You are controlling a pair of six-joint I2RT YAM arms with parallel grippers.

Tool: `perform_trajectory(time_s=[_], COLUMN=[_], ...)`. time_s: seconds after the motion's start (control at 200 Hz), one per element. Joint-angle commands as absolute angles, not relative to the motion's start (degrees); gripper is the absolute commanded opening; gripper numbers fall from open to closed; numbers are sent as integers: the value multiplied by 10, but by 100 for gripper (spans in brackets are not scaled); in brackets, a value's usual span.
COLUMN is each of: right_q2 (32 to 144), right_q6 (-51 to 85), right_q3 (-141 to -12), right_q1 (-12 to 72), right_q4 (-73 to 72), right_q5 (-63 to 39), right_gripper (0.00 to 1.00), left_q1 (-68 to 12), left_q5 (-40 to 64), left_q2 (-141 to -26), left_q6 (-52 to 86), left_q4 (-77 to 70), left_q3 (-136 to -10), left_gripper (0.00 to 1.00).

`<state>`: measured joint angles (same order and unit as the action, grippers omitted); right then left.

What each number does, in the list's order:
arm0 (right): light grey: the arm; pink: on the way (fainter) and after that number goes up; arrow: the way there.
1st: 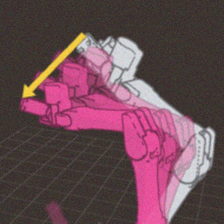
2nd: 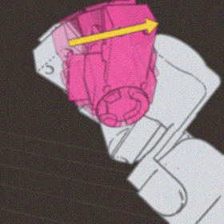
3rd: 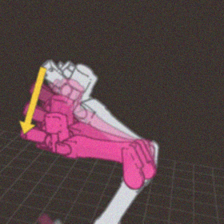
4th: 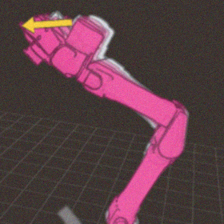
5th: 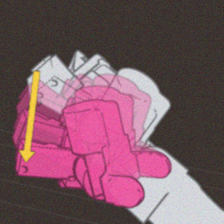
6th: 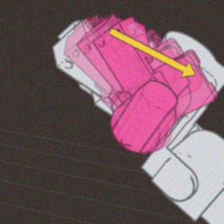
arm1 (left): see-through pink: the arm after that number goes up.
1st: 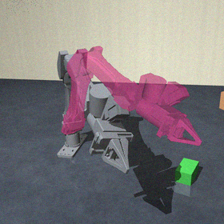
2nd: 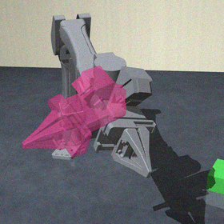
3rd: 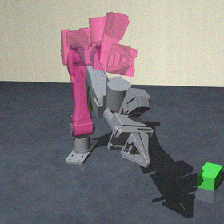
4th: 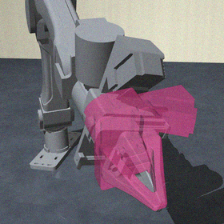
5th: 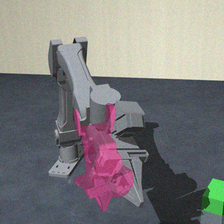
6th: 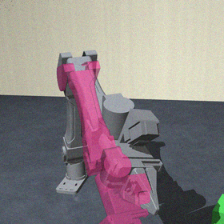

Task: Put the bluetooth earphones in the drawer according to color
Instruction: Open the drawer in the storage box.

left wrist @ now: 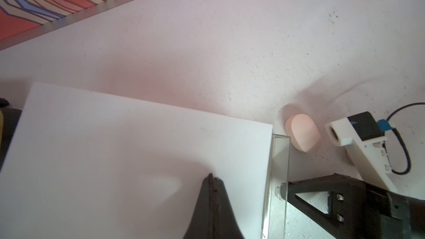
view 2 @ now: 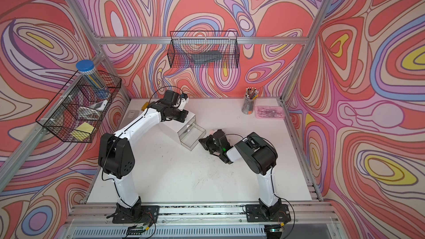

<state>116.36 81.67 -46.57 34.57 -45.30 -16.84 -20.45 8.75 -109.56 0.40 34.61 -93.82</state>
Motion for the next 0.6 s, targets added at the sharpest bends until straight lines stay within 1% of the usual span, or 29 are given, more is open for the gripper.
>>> perform_trajectory(time_s=[0.0,0.26,0.346,0.386,0.596], right_q2=[1149,1158,1161,1160,1150], right_q6=[808,810,810,810,808], right_q3=[-460,-470,-473,-474,-473], right_q1=[341,341,341,341,341], right_q4=[-448,-447,-446,-444,-430], right_q5=[-155,-166,-168,-169,-163], right_gripper=[0,0,16,22,38], left_q1=[-212,-211,-211,-212,-211], left_q5=[74,76,76,76,77], left_q2=[-1181,-1183,-1181,-1182,-1181], left_q6=[1,2,2,3,2], left_q4=[536,535,534,534,533], left_q3=[-874,-873,-873,-873,-874], left_gripper=[0,0,0,0,0])
